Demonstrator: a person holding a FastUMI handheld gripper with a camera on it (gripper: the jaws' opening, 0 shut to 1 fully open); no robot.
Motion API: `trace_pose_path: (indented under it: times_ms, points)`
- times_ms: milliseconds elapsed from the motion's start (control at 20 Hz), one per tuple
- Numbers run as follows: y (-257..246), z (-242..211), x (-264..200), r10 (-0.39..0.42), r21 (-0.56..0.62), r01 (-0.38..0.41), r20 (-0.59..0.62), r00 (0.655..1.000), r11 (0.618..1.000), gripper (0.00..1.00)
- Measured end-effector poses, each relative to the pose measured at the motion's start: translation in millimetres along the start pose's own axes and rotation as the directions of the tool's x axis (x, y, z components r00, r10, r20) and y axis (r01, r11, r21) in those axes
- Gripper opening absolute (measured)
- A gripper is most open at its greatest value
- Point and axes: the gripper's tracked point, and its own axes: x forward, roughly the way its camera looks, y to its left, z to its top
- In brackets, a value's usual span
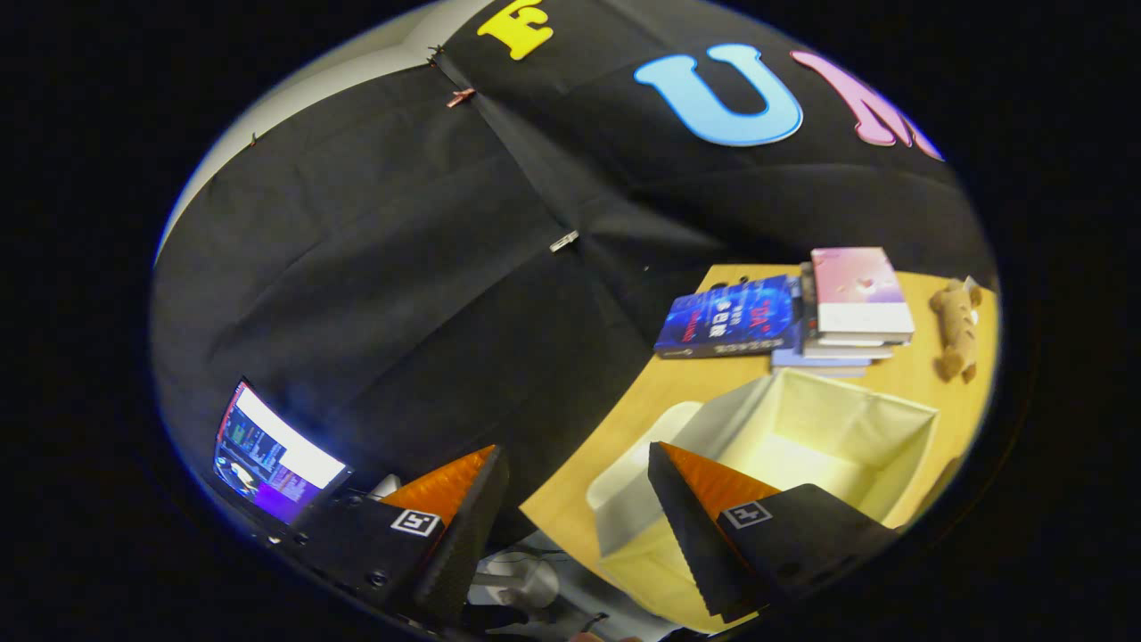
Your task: Open the storage box then place both shoes into the box .Put the left shoe in first, then the right shoe, with the right side of both shoes facing outward in a uniform manner.
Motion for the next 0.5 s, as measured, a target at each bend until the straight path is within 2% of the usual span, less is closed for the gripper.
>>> trace_pose_path:
  times_ms: [200, 350, 500]
  points:
    - [-57, 7, -68, -0.144, -0.083, 0.153, 0.099, 0.985, 0.985, 0.98]
    - [-109, 4, -119, -0.285, -0.103, 0.302, 0.153, 0.946, 0.948, 0.98]
    - [-158, -13, -166, -0.418, -0.078, 0.434, 0.163, 0.894, 0.897, 0.98]
